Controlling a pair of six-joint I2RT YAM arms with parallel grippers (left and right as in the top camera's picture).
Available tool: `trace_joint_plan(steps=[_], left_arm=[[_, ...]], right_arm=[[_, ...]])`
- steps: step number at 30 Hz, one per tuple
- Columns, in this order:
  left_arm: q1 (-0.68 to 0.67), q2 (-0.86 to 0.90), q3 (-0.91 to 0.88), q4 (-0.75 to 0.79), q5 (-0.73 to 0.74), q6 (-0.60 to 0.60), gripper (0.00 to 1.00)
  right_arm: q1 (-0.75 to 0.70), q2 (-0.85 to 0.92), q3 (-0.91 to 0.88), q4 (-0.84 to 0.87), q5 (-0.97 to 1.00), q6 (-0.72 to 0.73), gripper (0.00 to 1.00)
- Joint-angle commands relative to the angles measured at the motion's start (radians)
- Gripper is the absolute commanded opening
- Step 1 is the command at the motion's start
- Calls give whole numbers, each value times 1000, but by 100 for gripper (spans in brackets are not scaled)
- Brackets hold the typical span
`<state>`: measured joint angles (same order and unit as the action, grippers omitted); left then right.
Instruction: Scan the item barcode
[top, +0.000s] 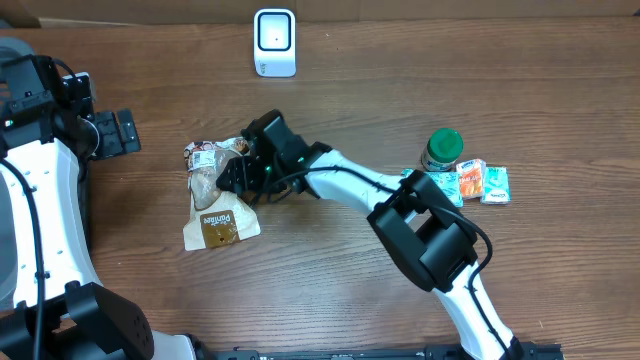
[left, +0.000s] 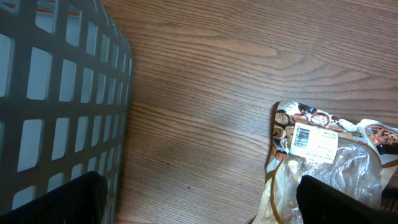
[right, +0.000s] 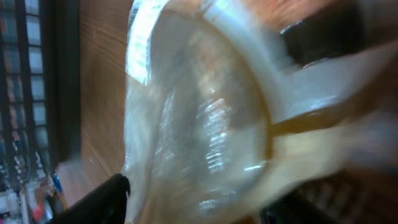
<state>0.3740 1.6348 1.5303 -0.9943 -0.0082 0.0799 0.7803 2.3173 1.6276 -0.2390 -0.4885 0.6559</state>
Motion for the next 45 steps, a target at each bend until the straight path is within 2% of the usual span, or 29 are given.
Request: trace_joint_plan(steps=[1,2,3,4,6,12,20,21,24,25,28,34,39,44,45], left_arm=[[9,-5,-4,4,-6,-13,99],[9,-5,-4,5,-6,-13,100],[9,-5,-3,4,-6,-13,100],[9,-5,-4,4,-6,-13,100],[9,-5,-4,4,-6,-13,99],[9,-5,-4,4,-6,-13,100],[9,-5,-4,4,-6,-13,100],[9,-5,-4,5,-6,-13,99],[9,-5,-4,5,-6,-13,100],[9,-5,-4,5,-6,-13,100],[9,-5,-4,5,-6,-13,100],[9,-5,-4,4,-6,-13,100],[9,-5,-4,5,-6,-13,99],[9,-5,-4,4,-6,-13,100],[9,-5,-4,4,-6,-13,100]], right_arm=[[41,19,-1,5,41,3,50],[44,19,-1,3,43,3,45],[44,19,-1,-2,42,2,33],[43,19,0,-6,42,2,15],[31,19,0,-14,31,-6,4],[-43,-28,4,-87,-109,-135,4],[-104,-165,4,-370,69,-224,4],[-104,-167,4,-393,82,-224,7],[-104,-166,4,-439,80,-224,27],[-104,-166,3,-467,80,-229,40],[-120,-169,5,-509,63,-246,54],[-241,-169,11,-518,-136,-246,59],[-278,-163,10,-505,-153,-241,74],[-246,-149,-6,-457,-133,-206,89],[-239,-146,-11,-451,-122,-191,90]])
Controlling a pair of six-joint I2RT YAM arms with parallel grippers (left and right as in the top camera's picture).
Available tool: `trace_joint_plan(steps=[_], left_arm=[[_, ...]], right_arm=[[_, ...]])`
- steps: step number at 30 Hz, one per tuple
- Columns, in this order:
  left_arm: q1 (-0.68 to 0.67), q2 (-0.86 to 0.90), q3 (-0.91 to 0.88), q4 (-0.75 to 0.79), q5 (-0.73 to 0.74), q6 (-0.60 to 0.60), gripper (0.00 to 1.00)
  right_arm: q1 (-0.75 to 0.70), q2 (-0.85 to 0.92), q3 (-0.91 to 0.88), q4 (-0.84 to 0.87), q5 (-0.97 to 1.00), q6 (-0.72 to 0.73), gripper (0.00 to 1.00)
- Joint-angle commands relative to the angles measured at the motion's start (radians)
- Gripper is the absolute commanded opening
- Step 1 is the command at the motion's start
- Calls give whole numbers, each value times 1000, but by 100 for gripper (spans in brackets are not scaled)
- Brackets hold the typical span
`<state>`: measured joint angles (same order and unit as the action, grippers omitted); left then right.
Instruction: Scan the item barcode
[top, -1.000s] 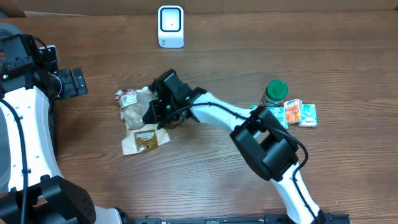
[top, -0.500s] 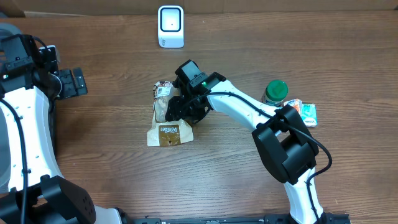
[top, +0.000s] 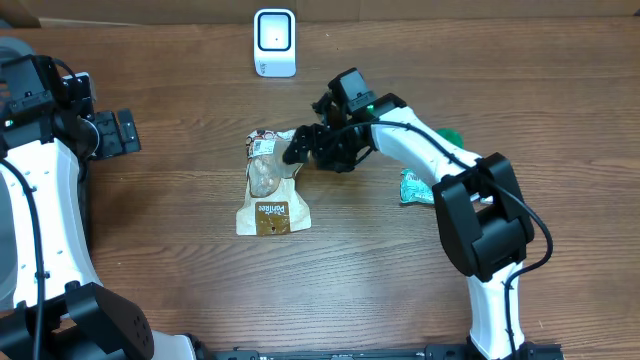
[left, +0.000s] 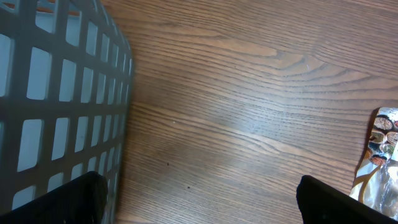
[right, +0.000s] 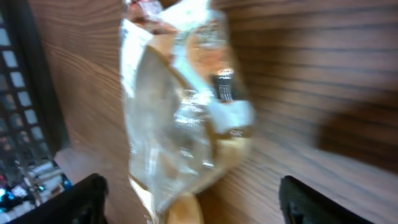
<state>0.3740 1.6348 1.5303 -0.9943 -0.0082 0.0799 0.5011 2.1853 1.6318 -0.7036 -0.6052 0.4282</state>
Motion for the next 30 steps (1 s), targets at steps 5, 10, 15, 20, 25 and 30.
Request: trace_joint_plan(steps=[5,10,15,20,25,30], left_arm=[[9,-5,-4,4,-6,-13,100],[9,-5,-4,4,-6,-13,100],[9,-5,-4,4,-6,-13,99],[9,-5,-4,4,-6,-13,99],[9,-5,-4,4,-6,-13,100],[9,-5,-4,4,-6,-13,99]], right_arm=[[69,-11,-87,114,8,110,81],[77,-11,-178,224,51,201,64],[77,-11,-236,322,50,200,47],[43,-26,-220,340,-67,135,13],[-10,-100,-209,322,-160,43,10],[-32,-268,-209,262,-210,-49,4]])
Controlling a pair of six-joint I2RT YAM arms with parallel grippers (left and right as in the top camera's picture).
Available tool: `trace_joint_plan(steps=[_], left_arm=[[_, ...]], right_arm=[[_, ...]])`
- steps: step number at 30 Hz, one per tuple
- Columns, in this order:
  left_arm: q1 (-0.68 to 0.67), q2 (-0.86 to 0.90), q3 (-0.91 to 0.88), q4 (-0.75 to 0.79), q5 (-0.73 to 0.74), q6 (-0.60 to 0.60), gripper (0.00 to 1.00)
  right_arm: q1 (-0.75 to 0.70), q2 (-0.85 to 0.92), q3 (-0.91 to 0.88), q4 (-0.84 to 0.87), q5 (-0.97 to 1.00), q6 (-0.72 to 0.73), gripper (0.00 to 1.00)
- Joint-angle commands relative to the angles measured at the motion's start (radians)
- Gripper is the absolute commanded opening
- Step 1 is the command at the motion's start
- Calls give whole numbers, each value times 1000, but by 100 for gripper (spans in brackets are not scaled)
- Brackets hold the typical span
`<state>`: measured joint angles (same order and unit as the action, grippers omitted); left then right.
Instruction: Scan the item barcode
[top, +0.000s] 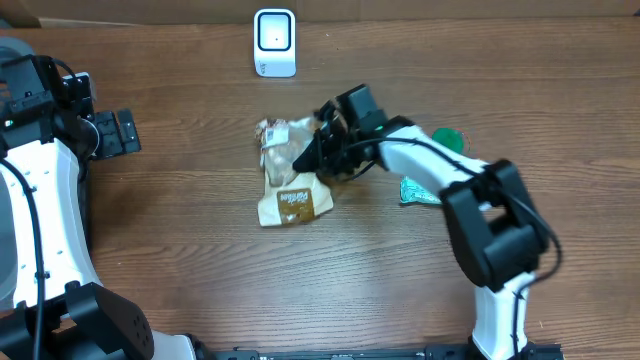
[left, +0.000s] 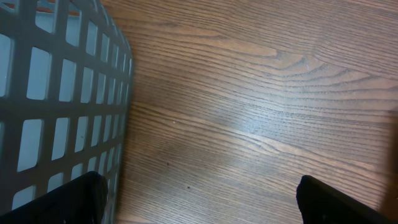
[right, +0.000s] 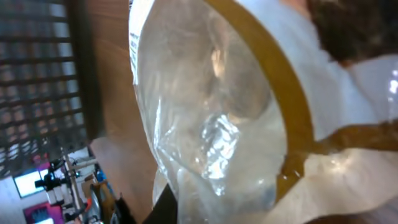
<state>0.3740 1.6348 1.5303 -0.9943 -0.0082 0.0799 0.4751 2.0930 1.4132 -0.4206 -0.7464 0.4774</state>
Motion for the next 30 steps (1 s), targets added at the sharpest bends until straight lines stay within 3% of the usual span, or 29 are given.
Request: trace_joint_plan(steps=[1,7,14,18,22,26,30], left_arm=[[9,-5,-4,4,-6,-13,100],[9,-5,-4,4,-6,-13,100],[9,-5,-4,4,-6,-13,100],[9,-5,-4,4,-6,-13,100],[9,-5,-4,4,-6,-13,100],[9,-5,-4,4,-6,-13,100],[9,-5,-4,4,-6,-13,100]], right_arm=[[-6,-212,9,-37,-71,-122,4],[-6,-468,9,-158,-70,-247,4],[-4,-621,9,-275,-60,-330,4],[-4,-651,9,-309,-39,-325,4],[-3,-639,43,-345,90,-229,4],[-3,-544,243,-523,233,-260,4],[34,-293,700,-757,555,-396,4]])
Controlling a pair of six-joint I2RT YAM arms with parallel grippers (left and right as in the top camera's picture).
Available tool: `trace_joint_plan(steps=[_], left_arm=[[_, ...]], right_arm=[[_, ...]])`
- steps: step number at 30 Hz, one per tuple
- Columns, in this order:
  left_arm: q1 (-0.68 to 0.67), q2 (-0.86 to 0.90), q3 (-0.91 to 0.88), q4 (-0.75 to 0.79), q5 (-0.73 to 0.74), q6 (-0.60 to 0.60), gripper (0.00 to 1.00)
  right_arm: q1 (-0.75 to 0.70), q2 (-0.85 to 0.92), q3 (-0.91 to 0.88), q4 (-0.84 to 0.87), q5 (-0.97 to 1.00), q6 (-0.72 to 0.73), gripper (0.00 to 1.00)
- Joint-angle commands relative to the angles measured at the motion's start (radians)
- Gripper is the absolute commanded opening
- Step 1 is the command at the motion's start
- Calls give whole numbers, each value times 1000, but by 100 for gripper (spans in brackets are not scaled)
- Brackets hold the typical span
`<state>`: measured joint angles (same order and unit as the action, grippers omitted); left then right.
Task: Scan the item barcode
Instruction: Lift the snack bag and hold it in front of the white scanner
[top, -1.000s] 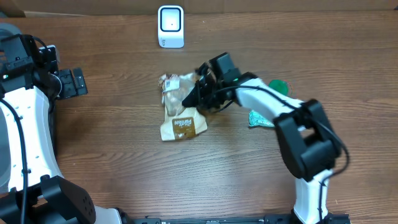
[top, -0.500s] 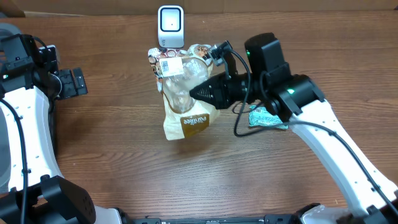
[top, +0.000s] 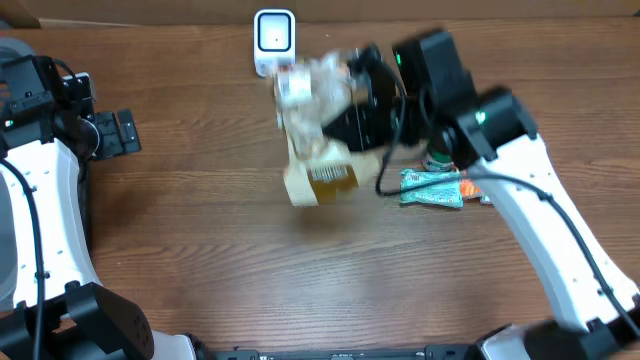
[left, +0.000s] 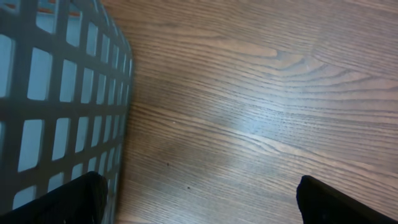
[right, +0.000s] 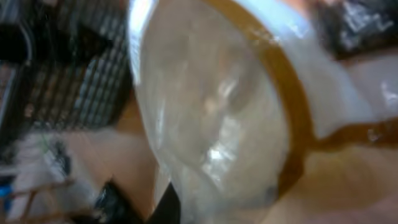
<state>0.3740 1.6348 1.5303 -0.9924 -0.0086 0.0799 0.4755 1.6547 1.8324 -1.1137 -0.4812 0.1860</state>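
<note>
A clear and tan snack bag (top: 315, 130) with a white label hangs tilted and blurred above the table, just right of and below the white scanner (top: 273, 40) at the far edge. My right gripper (top: 352, 108) is shut on the bag's right side. In the right wrist view the bag (right: 217, 112) fills the frame and hides most of the fingers. My left gripper (top: 115, 132) rests at the far left; its open fingertips (left: 87, 199) stand wide apart over bare wood, holding nothing.
A grey mesh basket (left: 56, 93) stands beside the left gripper. Snack packets (top: 432, 187) lie on the table under the right arm, with a green-lidded jar (top: 440, 152) partly hidden behind it. The table (top: 200, 270) is brown wood.
The bag was lying on the table mid-centre with my right gripper on it. Now it is off the table, higher and nearer the scanner. The left arm has not moved.
My right gripper was on the bag at the table's left-centre. Then the bag lay further right with the gripper at its upper edge, then further right again and tilted. Now it is held in the air beside the scanner. The left arm stayed put.
</note>
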Motion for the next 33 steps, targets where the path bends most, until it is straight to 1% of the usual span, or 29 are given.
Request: trace_joint_plan(steps=[1,3,4,5,7,10,12,17,21,24,27,33], left_arm=[[9,-5,-4,2,-5,-13,100],[9,-5,-4,2,-5,-13,99],[9,-5,-4,2,-5,-13,99],[9,-5,-4,2,-5,-13,100],[9,-5,-4,2,-5,-13,100],[9,-5,-4,2,-5,-13,100],[9,-5,-4,2,-5,-13,100],[6,-5,-4,2,-5,-13,100],[5,-5,-4,2,-5,-13,99],[6,-5,-4,2,-5,-13,100],[5,-5,-4,2,-5,-13,100],[5,-5,-3,2,-5,-13,100]], right_arm=[[44,183,337,-72,357,-131,4],[67,262,419,-32,554,-178,4],[86,315,425,75,764,-217,4],[93,346,423,143,845,-250,4],[100,402,418,252,913,-378,4],[100,500,418,397,960,-672,4],[100,560,418,482,980,-807,4],[100,707,418,735,1072,-1046,4],[100,787,418,888,1083,-1156,4],[100,835,418,949,1087,-1217,4],[100,872,418,978,1101,-1235,4],[100,878,411,990,1102,-1235,4]])
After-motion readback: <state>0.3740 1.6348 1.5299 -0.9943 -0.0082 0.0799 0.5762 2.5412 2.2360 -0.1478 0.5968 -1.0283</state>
